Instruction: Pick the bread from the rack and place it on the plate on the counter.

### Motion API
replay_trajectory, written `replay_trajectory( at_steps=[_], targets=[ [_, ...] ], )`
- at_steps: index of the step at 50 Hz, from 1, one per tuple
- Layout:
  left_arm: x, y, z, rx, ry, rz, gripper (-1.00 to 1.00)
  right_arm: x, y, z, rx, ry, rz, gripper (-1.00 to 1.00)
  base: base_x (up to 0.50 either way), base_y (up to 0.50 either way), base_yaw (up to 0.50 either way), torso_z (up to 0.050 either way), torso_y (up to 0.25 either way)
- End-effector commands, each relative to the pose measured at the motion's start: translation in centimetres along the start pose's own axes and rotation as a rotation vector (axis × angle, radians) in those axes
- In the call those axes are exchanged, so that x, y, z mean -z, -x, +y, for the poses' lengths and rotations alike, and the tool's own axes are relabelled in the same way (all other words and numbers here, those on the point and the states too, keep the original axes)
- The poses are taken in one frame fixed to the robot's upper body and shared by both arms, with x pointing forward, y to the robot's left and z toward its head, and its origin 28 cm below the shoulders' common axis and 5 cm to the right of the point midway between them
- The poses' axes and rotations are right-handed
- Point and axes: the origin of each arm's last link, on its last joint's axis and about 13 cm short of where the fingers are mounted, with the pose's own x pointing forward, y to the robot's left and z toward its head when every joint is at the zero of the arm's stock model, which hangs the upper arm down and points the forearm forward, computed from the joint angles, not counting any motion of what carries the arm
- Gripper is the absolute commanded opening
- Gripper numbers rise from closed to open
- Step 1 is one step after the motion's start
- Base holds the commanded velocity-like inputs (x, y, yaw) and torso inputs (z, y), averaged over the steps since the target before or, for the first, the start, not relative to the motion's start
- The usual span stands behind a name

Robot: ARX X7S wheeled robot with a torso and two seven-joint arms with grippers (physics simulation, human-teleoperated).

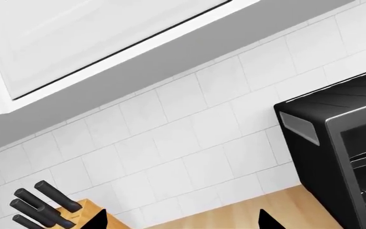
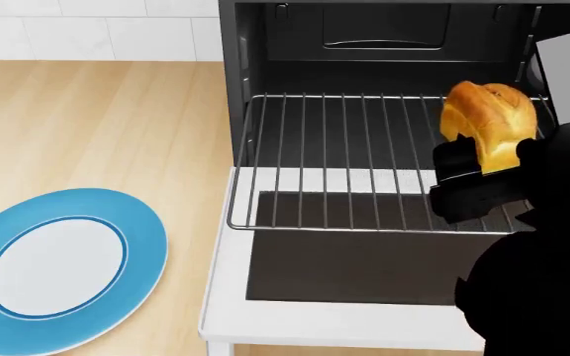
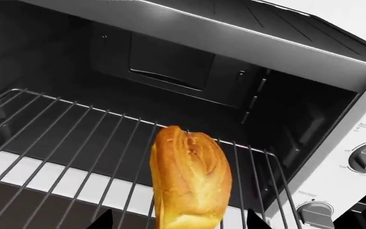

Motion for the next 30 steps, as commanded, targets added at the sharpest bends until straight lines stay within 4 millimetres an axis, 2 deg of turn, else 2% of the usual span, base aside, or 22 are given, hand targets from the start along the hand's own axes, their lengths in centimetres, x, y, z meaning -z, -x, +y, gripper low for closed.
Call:
replay_trajectory(
  at_steps=[1,30],
  targets=[
    [-0.4,-0.2,-0.1,0.018,0.014,-0.022,1.0,0.1,-0.7,-0.1,0.001,-0.023,0.021,1.0,0.0,0.0,0.0,0.0,0.0],
    [-0.6,0.0,-0.1,0.026,0.003,-0.021,1.0,-0.1,-1.9,-0.4,-0.002,-0.02,0.047,1.0,0.0,0.0,0.0,0.0,0.0]
  ],
)
